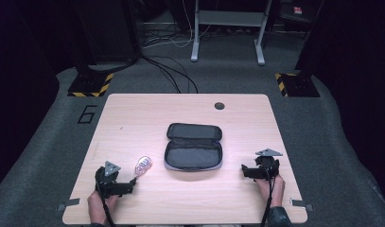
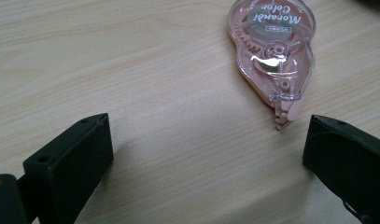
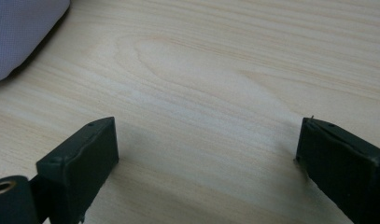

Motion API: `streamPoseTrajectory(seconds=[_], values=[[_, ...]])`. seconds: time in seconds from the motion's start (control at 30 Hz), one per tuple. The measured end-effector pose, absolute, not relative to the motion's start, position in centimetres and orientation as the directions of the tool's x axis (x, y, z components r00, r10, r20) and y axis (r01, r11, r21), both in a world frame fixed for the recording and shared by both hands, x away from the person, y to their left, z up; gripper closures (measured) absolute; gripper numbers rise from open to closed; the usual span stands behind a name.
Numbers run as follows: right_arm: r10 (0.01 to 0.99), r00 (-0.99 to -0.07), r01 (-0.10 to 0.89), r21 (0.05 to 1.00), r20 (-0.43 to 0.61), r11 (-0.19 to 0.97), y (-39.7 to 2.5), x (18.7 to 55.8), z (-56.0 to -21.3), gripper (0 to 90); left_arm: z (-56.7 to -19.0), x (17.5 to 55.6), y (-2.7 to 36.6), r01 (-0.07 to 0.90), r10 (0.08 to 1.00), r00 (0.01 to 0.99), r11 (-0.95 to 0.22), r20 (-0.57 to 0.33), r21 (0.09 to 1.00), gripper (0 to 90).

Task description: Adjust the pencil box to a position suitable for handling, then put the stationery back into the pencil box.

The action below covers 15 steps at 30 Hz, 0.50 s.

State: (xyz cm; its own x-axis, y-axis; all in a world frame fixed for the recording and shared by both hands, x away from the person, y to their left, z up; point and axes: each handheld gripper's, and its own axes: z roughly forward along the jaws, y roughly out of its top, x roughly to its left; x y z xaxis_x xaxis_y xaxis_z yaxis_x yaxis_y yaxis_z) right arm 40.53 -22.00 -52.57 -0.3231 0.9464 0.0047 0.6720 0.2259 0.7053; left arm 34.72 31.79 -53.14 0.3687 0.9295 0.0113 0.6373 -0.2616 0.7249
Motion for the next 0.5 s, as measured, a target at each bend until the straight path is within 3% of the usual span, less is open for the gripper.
streamPoseTrajectory(seconds=[0.5], values=[[0.948, -0.319, 0.660, 0.717, -0.004, 0.225, -22.33, 40.54, -52.93, 0.0, -53.10, 34.57, 31.68, 0.654, 0.943, 0.332, -0.239, 0.011, 0.717, 0.0]])
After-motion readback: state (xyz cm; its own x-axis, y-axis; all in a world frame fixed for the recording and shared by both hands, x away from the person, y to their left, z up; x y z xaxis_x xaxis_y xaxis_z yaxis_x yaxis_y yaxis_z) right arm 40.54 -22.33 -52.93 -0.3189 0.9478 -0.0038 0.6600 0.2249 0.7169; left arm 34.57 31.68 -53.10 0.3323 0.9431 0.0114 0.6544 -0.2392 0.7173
